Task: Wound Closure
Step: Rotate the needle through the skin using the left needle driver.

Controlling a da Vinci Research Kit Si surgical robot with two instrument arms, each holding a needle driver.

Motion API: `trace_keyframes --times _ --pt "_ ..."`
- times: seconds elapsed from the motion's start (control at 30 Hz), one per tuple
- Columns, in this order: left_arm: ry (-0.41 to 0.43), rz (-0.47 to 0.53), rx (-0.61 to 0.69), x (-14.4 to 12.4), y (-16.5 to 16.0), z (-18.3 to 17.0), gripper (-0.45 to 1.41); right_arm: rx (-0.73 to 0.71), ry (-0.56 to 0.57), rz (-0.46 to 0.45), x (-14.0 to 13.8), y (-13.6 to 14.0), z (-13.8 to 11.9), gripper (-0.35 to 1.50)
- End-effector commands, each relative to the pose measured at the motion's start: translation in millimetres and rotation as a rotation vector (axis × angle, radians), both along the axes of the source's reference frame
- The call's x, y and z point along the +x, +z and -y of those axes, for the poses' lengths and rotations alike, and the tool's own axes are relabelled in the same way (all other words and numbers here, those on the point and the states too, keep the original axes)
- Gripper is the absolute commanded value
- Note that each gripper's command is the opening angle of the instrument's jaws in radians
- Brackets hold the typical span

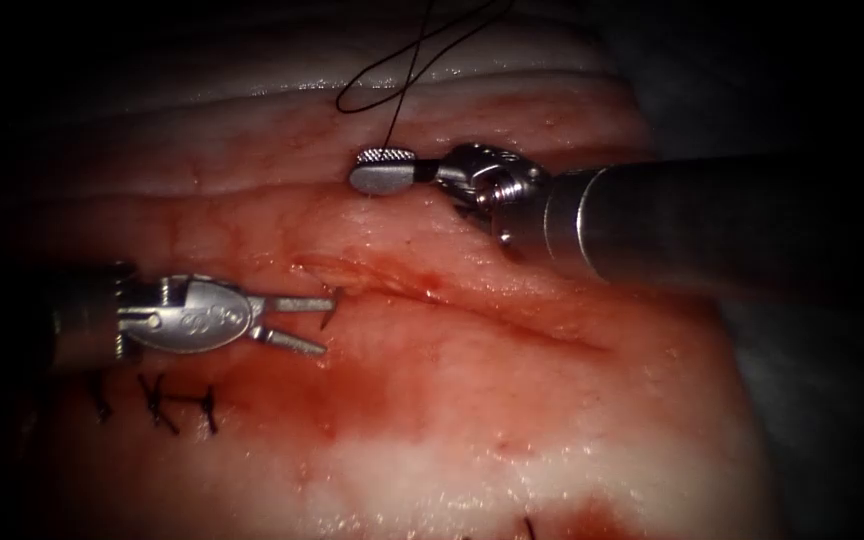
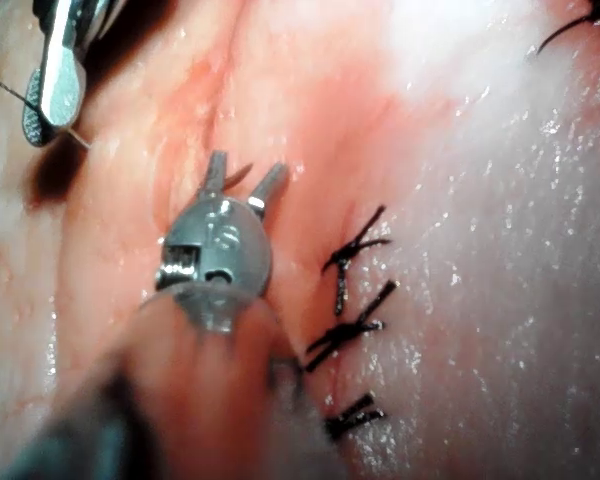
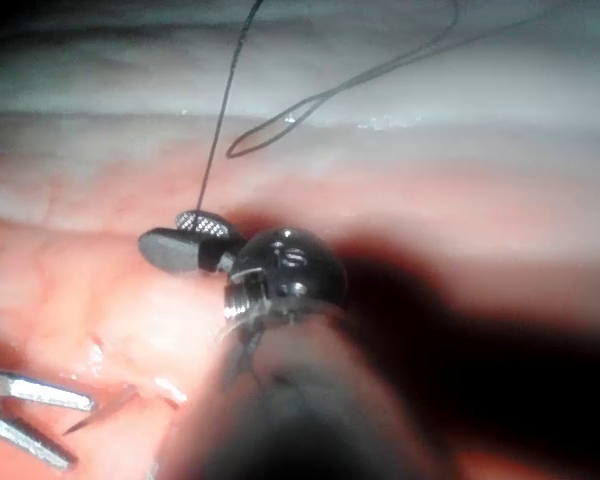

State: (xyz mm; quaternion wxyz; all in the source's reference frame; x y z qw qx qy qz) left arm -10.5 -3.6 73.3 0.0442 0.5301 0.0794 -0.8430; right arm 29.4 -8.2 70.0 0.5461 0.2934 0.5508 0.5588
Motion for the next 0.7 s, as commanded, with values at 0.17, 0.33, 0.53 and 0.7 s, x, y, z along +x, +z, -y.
trace_keyframes --times 0.17,0.33,0.53,0.7 --pt "0.005 0.008 -0.003 -1.0 1.3 -0.7 0.26 -0.002 0.001 -0.001 0.8 0.4 -0.3 -0.15" --pt "0.001 0.005 -0.009 -1.6 2.4 -1.5 0.27 -0.003 0.000 -0.001 0.9 0.4 -0.2 -0.23" --pt "-0.009 0.004 0.013 -1.4 3.5 -2.3 0.16 -0.003 0.002 0.001 0.8 0.4 -0.2 -0.33" --pt "-0.024 0.001 0.049 -1.1 3.9 -2.7 -0.45 -0.002 0.004 0.002 0.8 0.4 -0.1 -0.35"
